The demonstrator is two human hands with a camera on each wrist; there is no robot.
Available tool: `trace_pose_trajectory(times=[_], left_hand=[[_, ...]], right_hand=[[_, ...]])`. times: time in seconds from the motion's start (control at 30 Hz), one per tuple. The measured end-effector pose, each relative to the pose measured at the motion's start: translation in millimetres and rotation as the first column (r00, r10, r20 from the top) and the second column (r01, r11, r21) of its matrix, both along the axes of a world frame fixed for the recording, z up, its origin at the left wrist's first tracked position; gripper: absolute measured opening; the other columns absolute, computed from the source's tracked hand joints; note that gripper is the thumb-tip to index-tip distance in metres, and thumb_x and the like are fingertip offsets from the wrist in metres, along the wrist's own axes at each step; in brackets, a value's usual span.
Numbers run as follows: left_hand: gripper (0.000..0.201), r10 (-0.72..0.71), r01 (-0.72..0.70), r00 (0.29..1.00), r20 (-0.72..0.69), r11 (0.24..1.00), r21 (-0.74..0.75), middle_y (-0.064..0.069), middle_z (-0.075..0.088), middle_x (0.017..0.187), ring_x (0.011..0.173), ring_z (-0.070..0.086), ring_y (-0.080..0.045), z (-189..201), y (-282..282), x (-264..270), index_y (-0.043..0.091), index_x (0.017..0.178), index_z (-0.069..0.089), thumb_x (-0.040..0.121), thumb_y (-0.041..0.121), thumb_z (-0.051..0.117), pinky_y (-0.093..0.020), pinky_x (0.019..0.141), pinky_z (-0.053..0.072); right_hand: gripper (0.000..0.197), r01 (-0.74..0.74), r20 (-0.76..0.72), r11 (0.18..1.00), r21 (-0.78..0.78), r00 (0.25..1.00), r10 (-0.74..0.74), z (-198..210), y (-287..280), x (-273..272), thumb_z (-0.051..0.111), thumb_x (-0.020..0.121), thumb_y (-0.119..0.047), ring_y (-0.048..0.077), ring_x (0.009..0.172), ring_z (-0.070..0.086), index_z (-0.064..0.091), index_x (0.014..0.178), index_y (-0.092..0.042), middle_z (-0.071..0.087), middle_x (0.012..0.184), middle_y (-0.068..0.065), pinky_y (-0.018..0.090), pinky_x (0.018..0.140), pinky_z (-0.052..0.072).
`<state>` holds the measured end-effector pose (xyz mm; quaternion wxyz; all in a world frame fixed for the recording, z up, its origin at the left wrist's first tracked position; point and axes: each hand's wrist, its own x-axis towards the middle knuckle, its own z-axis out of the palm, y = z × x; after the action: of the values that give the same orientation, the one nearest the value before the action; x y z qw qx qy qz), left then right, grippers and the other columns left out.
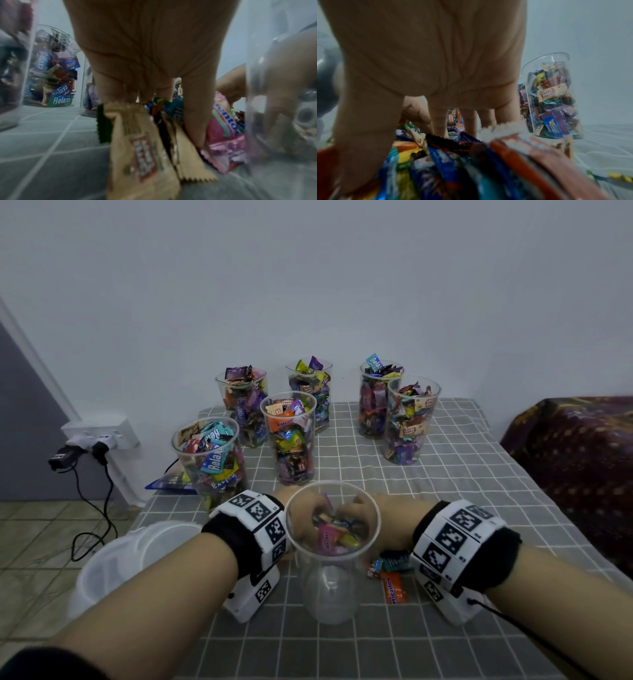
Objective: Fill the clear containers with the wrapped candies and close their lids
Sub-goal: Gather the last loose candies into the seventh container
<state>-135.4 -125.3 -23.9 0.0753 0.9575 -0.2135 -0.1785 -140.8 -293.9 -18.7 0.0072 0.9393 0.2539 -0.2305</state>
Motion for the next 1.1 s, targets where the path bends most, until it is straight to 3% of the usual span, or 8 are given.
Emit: trace_pose_trajectory(times=[0.1,0.27,0.47,0.63,0.8,0.93,1.1], left_hand=[[0.029,-0.015,0.012,0.999,0.031,0.996,0.087,-0.004,0.064,0.113,0.093,0.056,-0.02,2.1,-1.4,-3.9,0.015,0.11,0.065,0.082,0.02,0.067,-0.023,0.08,0.041],[0.029,0.025,-0.03,0.998,0.059,0.996,0.089,-0.006,0.063,0.117,0.108,0.057,-0.024,9.9,0.8,-13.1,0.019,0.118,0.064,0.089,0.025,0.059,-0.028,0.089,0.042],[0.029,0.086,-0.087,0.994,0.066,0.996,0.017,-0.008,0.064,0.112,0.105,0.057,-0.023,10.4,6.9,-19.8,0.014,0.111,0.066,0.085,0.027,0.063,-0.024,0.08,0.039],[0.022,0.165,-0.155,0.98,0.112,0.983,-0.097,-0.007,0.066,0.106,0.096,0.058,-0.02,18.5,11.1,-29.5,0.016,0.105,0.069,0.084,0.023,0.064,-0.021,0.073,0.037],[0.023,0.237,-0.21,0.958,0.16,0.964,-0.165,-0.012,0.066,0.107,0.102,0.06,-0.027,34.7,13.3,-38.7,0.011,0.106,0.067,0.089,0.024,0.059,-0.027,0.079,0.041],[0.021,0.33,-0.242,0.928,0.172,0.887,-0.394,-0.007,0.068,0.099,0.095,0.061,-0.024,47.9,21.6,-47.9,0.013,0.101,0.07,0.083,0.025,0.067,-0.032,0.081,0.048],[0.012,0.373,-0.224,0.906,0.201,0.823,-0.521,0.003,0.062,0.082,0.073,0.053,-0.009,65.3,25.0,-61.1,0.019,0.095,0.068,0.085,0.025,0.068,-0.016,0.057,0.036]], right_hand=[[0.072,0.024,0.026,1.0,-0.014,0.999,-0.023,2.0,-1.0,-8.7,0.074,0.073,-0.043,0.026,0.113,0.052,0.042,0.136,-0.026,0.043,0.126,0.001,0.045,0.092,0.049],[0.06,0.021,0.022,1.0,0.004,1.0,-0.021,7.4,-7.0,-20.2,0.07,0.08,-0.029,0.026,0.115,0.049,0.045,0.135,-0.025,0.042,0.128,0.003,0.039,0.096,0.046],[0.051,0.066,-0.009,0.997,-0.031,0.998,-0.067,12.9,-7.7,-39.0,0.068,0.082,-0.027,0.025,0.111,0.051,0.049,0.13,-0.022,0.044,0.127,0.004,0.041,0.094,0.048],[0.039,0.101,0.015,0.995,-0.006,0.995,-0.101,15.9,-6.2,-50.5,0.06,0.088,-0.017,0.027,0.111,0.054,0.052,0.126,-0.017,0.049,0.126,0.007,0.033,0.091,0.047],[0.041,0.122,0.038,0.991,0.054,0.992,-0.124,18.4,-8.8,-55.9,0.056,0.09,-0.012,0.026,0.118,0.05,0.052,0.131,-0.02,0.047,0.131,0.006,0.032,0.095,0.043],[0.04,0.163,0.025,0.977,0.14,0.985,-0.168,15.6,-16.2,-54.9,0.057,0.088,-0.013,0.024,0.117,0.05,0.056,0.127,-0.022,0.044,0.133,0.002,0.036,0.1,0.043],[0.032,0.196,0.118,0.949,0.247,0.966,-0.23,28.9,-29.6,-54.0,0.055,0.088,-0.011,0.023,0.111,0.05,0.059,0.12,-0.016,0.048,0.115,0.003,0.028,0.09,0.041]])
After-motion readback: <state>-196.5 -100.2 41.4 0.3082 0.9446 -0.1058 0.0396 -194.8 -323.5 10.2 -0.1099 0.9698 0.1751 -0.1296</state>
